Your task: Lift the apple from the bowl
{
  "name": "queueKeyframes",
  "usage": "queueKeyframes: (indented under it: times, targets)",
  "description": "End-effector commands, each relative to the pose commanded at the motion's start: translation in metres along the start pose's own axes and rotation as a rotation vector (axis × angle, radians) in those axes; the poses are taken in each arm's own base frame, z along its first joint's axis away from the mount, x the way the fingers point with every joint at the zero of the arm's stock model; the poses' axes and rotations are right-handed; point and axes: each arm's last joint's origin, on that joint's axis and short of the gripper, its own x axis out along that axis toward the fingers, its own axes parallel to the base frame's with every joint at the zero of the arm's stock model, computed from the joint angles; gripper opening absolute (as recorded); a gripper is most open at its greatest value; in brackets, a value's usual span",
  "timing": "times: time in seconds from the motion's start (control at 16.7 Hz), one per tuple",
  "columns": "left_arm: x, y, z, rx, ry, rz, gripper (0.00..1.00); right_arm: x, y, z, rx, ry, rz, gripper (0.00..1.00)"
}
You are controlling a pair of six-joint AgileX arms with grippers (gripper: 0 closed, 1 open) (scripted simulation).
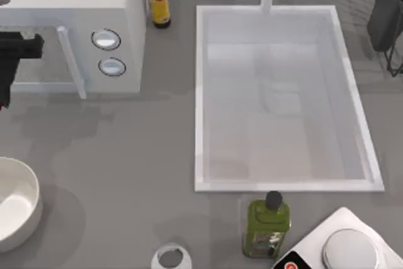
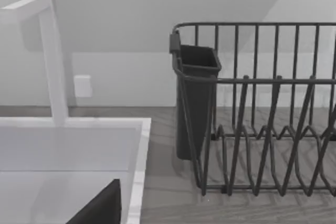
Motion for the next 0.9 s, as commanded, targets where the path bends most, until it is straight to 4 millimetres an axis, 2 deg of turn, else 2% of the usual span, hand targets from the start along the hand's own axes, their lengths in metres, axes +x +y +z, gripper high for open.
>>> queueKeyframes:
  times: [0.24, 0.42, 0.54, 0.9]
  targets:
    - [0.039, -0.085, 0.001, -0.001, 0.038, 0.003, 0.00, 0.000, 0.000, 0.000, 0.000, 0.000, 0.000, 1.00]
    - [0.062, -0.126, -0.009, -0.001, 0.052, 0.010, 0.00, 0.000, 0.000, 0.000, 0.000, 0.000, 0.000, 1.00]
    - [0.070, -0.137, -0.014, -0.001, 0.053, 0.012, 0.00, 0.000, 0.000, 0.000, 0.000, 0.000, 0.000, 1.00]
    - [0.074, -0.137, -0.014, -0.002, 0.052, 0.011, 0.00, 0.000, 0.000, 0.000, 0.000, 0.000, 0.000, 1.00]
